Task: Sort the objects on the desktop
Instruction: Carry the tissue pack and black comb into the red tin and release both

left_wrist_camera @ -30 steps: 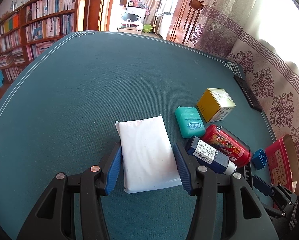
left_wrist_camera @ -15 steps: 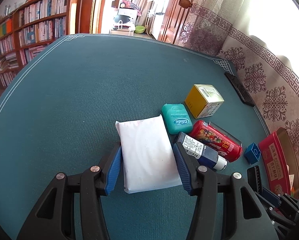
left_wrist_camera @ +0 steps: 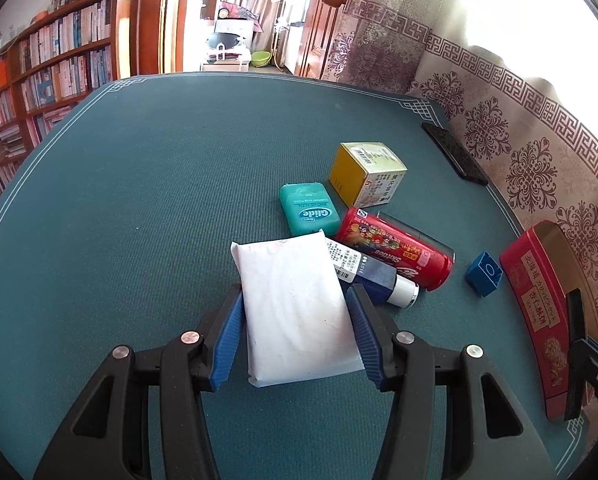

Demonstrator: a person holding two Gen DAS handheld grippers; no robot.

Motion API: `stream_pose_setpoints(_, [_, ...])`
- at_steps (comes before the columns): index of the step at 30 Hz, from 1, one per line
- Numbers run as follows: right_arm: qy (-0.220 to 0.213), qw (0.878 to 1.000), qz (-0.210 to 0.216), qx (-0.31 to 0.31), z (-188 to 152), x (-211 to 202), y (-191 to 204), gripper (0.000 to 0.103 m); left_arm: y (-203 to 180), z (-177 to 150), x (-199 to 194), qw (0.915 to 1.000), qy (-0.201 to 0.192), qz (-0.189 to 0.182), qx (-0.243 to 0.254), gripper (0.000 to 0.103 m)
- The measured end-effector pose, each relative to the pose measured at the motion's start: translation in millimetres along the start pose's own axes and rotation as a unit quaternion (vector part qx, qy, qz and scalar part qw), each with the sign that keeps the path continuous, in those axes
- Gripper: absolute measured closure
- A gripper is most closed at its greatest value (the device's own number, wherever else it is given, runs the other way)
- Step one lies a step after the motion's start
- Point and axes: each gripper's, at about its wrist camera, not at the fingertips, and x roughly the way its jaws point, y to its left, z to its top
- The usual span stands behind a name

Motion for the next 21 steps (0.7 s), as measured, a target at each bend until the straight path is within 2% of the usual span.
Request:
stream_pose_setpoints(8, [-0.033, 0.998, -0.028, 0.054, 1.5, -29.4, -53.0, 0.074, -24.2, -6.3, -4.8, 0.9997, 0.010, -0.014, 0.018, 0.048])
stream_pose_setpoints(16, [-0.066, 0.991, -0.061, 0.094, -3.0, -50.6, -95.2, 0.074, -65.9, -11.5, -15.2, 0.9977, 0.015, -0.039, 0.053, 0.048])
stream_pose_setpoints(21, [-0.066, 0.988, -0.080, 0.114, -7.0, -53.1, -123.0, 0.074, -95.8, -11.4, -23.6, 0.9953, 0.013, -0.057, 0.078, 0.048])
